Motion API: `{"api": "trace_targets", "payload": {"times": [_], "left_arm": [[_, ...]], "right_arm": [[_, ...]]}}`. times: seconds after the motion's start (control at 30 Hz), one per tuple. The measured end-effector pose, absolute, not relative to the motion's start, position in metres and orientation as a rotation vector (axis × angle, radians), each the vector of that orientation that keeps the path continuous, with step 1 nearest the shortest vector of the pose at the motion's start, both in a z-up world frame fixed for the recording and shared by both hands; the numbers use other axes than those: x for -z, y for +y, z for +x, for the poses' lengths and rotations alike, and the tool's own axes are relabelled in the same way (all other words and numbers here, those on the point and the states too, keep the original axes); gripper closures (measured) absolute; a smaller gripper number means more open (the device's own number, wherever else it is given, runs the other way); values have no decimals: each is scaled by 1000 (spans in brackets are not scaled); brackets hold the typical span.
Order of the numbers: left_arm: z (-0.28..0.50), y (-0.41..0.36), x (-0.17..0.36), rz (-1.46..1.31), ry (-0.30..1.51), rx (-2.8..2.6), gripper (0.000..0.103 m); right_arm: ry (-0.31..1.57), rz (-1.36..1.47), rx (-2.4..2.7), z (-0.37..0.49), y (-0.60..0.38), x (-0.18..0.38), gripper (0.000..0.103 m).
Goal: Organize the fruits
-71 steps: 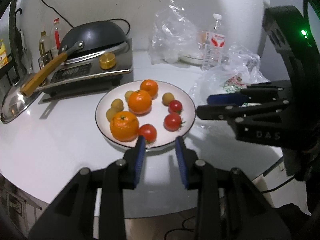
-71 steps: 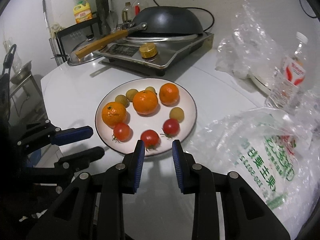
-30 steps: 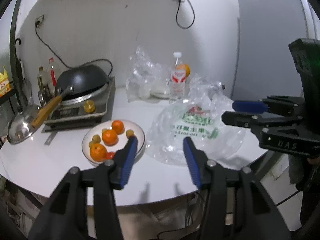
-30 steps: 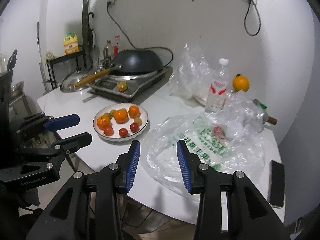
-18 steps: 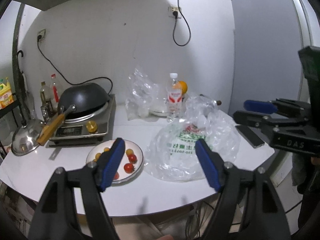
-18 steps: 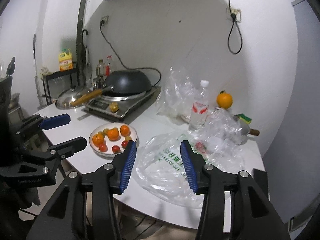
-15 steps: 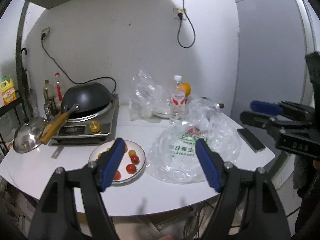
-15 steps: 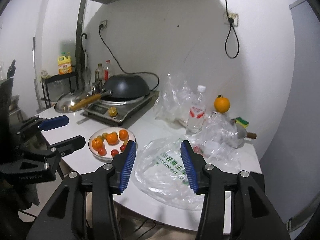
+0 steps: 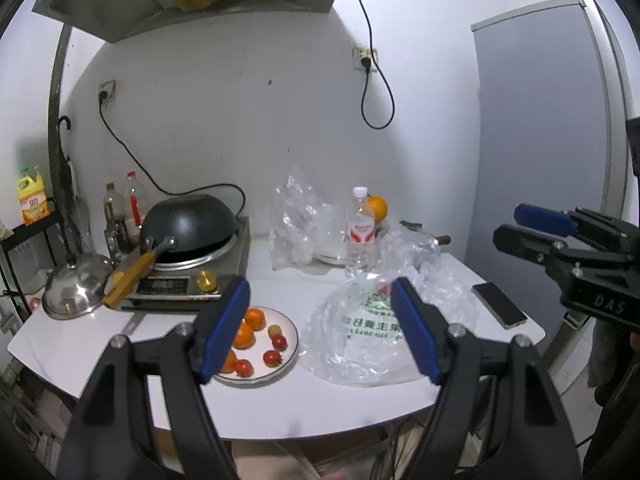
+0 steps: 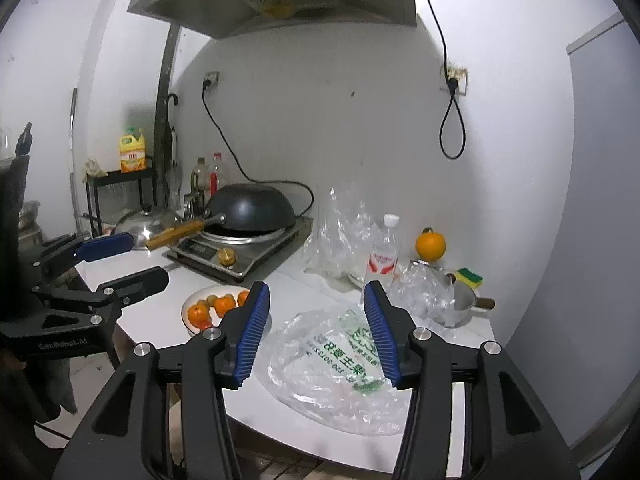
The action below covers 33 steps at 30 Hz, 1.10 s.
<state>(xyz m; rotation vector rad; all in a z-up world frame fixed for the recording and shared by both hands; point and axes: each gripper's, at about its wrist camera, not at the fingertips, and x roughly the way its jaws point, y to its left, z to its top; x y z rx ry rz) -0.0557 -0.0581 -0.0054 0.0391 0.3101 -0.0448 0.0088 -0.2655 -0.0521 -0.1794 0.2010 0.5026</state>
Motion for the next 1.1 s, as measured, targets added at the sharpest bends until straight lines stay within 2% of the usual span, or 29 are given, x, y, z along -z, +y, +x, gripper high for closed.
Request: {"api": "trace_targets", "payload": {"times": [0.13, 1.1], "left_arm": [[-68, -58, -1, 38, 294, 37, 28], [-116, -37, -29, 32, 226, -109, 28]], "right_arm": [[169, -172, -501, -4, -269, 45, 43], [64, -182, -522, -51, -270, 24, 37]]}}
